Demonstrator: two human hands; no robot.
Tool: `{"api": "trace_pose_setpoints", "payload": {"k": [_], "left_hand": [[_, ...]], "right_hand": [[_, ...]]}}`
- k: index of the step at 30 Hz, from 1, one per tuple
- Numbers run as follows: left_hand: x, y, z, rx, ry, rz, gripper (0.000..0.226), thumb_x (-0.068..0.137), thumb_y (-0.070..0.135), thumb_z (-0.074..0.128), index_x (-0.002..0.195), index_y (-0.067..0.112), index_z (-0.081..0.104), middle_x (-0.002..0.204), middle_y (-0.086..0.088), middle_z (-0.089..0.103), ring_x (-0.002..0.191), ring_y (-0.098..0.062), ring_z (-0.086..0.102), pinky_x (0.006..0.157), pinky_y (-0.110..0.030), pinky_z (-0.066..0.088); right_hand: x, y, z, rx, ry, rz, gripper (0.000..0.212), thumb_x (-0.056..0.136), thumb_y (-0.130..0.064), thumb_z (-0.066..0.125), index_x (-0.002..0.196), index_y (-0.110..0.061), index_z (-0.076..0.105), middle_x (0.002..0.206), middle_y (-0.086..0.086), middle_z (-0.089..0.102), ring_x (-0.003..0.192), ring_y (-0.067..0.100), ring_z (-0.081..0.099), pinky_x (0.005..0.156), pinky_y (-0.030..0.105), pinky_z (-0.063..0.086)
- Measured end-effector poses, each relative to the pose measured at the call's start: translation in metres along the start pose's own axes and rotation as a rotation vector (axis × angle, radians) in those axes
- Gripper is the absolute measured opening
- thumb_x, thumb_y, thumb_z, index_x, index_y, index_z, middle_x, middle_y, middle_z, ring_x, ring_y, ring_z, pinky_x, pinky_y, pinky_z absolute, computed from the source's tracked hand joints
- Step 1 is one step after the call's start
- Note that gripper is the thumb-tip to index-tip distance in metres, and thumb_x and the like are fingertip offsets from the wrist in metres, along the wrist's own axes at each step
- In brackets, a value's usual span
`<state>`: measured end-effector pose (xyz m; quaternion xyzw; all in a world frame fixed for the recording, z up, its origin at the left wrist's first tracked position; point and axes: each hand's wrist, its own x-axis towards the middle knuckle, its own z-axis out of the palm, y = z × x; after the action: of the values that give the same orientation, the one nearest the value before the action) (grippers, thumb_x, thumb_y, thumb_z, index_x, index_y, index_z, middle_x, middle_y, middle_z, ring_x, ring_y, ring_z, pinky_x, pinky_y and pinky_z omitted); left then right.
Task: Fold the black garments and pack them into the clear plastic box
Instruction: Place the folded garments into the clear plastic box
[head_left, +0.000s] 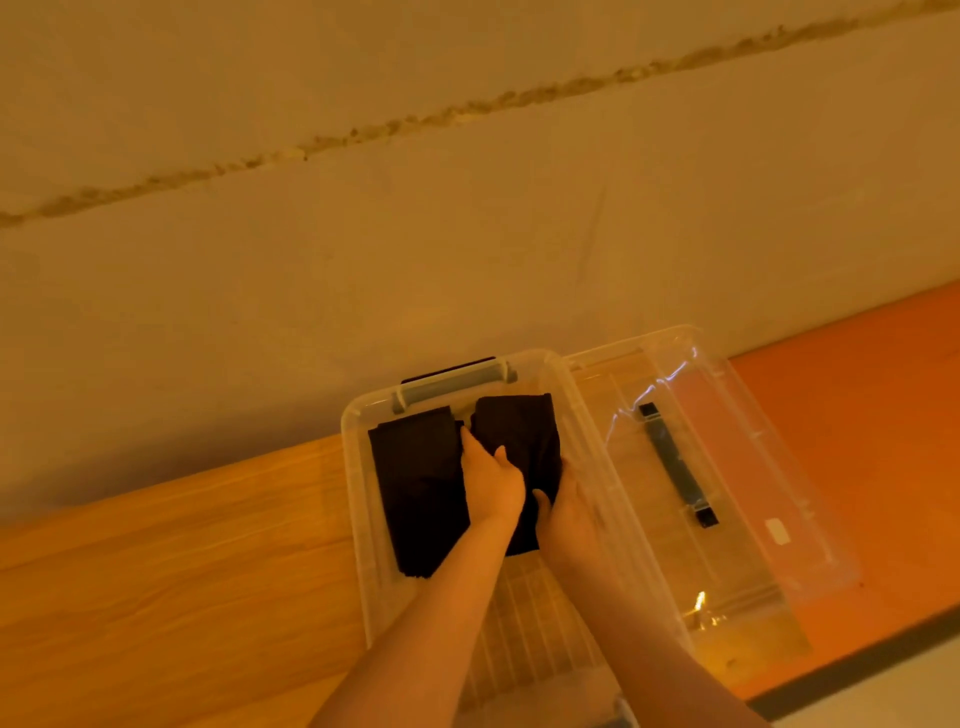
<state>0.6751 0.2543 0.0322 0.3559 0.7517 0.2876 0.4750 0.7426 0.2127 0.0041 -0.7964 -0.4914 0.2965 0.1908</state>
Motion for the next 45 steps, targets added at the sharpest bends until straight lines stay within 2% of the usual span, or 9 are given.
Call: {"api": "trace_pose_setpoints", "payload": {"k": [4, 8, 14, 20, 26, 31, 35, 39, 45], "left_hand": [[-0.005, 0.0, -0.011, 0.331, -0.067, 0.25, 0.07, 0.097, 0.008, 0.041, 0.149, 0.013, -0.004, 0.158, -0.004, 0.0, 0.142, -0.018, 0.02, 0.102, -0.015, 0.025], [0.004, -0.006, -0.03, 0.994, -0.171, 0.706, 0.065, 0.098, 0.016, 0.036, 0.149, 0.014, -0.006, 0.157, -0.004, -0.013, 0.143, -0.02, -0.017, 0.113, -0.032, -0.008], [0.033, -0.016, -0.043, 1.483, -0.292, 0.75, 0.068, 0.099, 0.048, 0.019, 0.146, 0.011, -0.014, 0.154, -0.007, -0.023, 0.141, -0.022, -0.023, 0.111, -0.039, -0.015], [0.038, -0.023, -0.042, 1.412, -0.213, 0.789, 0.066, 0.099, 0.046, 0.017, 0.147, 0.011, -0.013, 0.155, -0.007, -0.02, 0.142, -0.021, -0.021, 0.11, -0.036, -0.016], [0.016, -0.036, -0.066, 1.146, 0.108, 0.779, 0.063, 0.098, 0.034, 0.032, 0.147, 0.008, 0.002, 0.152, -0.008, -0.013, 0.139, -0.023, -0.016, 0.112, -0.04, -0.009], [0.023, -0.044, -0.065, 1.172, 0.08, 0.532, 0.066, 0.098, 0.046, 0.017, 0.137, 0.01, -0.023, 0.154, -0.011, -0.021, 0.133, -0.023, -0.029, 0.112, -0.04, -0.014], [0.034, -0.048, -0.064, 1.189, 0.01, 0.58, 0.067, 0.098, 0.047, 0.016, 0.141, 0.012, -0.02, 0.155, -0.008, -0.02, 0.136, -0.021, -0.028, 0.114, -0.04, -0.013], [0.037, -0.043, -0.068, 1.197, -0.026, 0.593, 0.066, 0.099, 0.043, 0.018, 0.145, 0.012, -0.016, 0.155, -0.007, -0.02, 0.14, -0.021, -0.023, 0.113, -0.039, -0.014], [0.022, -0.056, -0.065, 1.107, 0.109, 0.522, 0.063, 0.09, 0.048, -0.003, 0.14, 0.014, -0.02, 0.147, -0.006, -0.028, 0.136, -0.024, -0.028, 0.109, -0.041, -0.02]], "right_hand": [[-0.003, 0.02, 0.017, -0.016, 0.003, -0.071, 0.073, 0.093, -0.054, 0.025, 0.139, 0.003, 0.033, 0.141, 0.025, 0.039, 0.129, 0.038, 0.041, 0.105, 0.038, 0.025], [-0.026, 0.022, 0.01, -0.153, 0.048, -0.267, 0.064, 0.095, -0.047, 0.024, 0.147, -0.013, 0.009, 0.152, 0.009, 0.018, 0.141, 0.025, 0.019, 0.114, 0.032, 0.012], [-0.019, 0.038, 0.011, -0.543, -0.119, -0.478, 0.074, 0.082, -0.034, 0.029, 0.149, -0.013, 0.008, 0.142, 0.007, 0.04, 0.143, 0.02, 0.004, 0.11, 0.041, 0.005], [-0.001, 0.034, 0.009, -0.637, -0.079, -0.555, 0.067, 0.069, -0.025, 0.071, 0.129, -0.006, 0.051, 0.137, 0.014, 0.049, 0.127, 0.026, 0.044, 0.11, 0.039, 0.006], [-0.022, 0.026, 0.006, -0.637, -0.17, -0.58, 0.07, 0.095, -0.056, 0.006, 0.136, -0.008, 0.037, 0.137, 0.011, 0.049, 0.126, 0.025, 0.047, 0.11, 0.039, 0.012], [-0.008, 0.001, 0.011, -0.605, -0.255, -0.614, 0.067, 0.099, -0.044, 0.002, 0.128, -0.012, 0.054, 0.132, 0.005, 0.055, 0.123, 0.018, 0.051, 0.099, 0.039, 0.041], [0.0, 0.015, 0.019, -0.629, -0.309, -0.638, 0.066, 0.098, -0.046, -0.004, 0.137, -0.011, 0.036, 0.143, 0.006, 0.042, 0.132, 0.02, 0.039, 0.101, 0.041, 0.041], [0.01, 0.002, 0.015, -0.394, -0.302, -0.693, 0.087, 0.082, -0.061, -0.018, 0.147, -0.012, 0.013, 0.154, -0.002, 0.004, 0.137, 0.009, -0.006, 0.114, 0.028, 0.001], [0.043, -0.022, 0.019, -0.508, -0.143, -0.635, 0.092, 0.07, -0.059, -0.035, 0.144, -0.012, -0.006, 0.149, 0.0, -0.013, 0.137, 0.015, -0.014, 0.113, 0.032, -0.005]]}}
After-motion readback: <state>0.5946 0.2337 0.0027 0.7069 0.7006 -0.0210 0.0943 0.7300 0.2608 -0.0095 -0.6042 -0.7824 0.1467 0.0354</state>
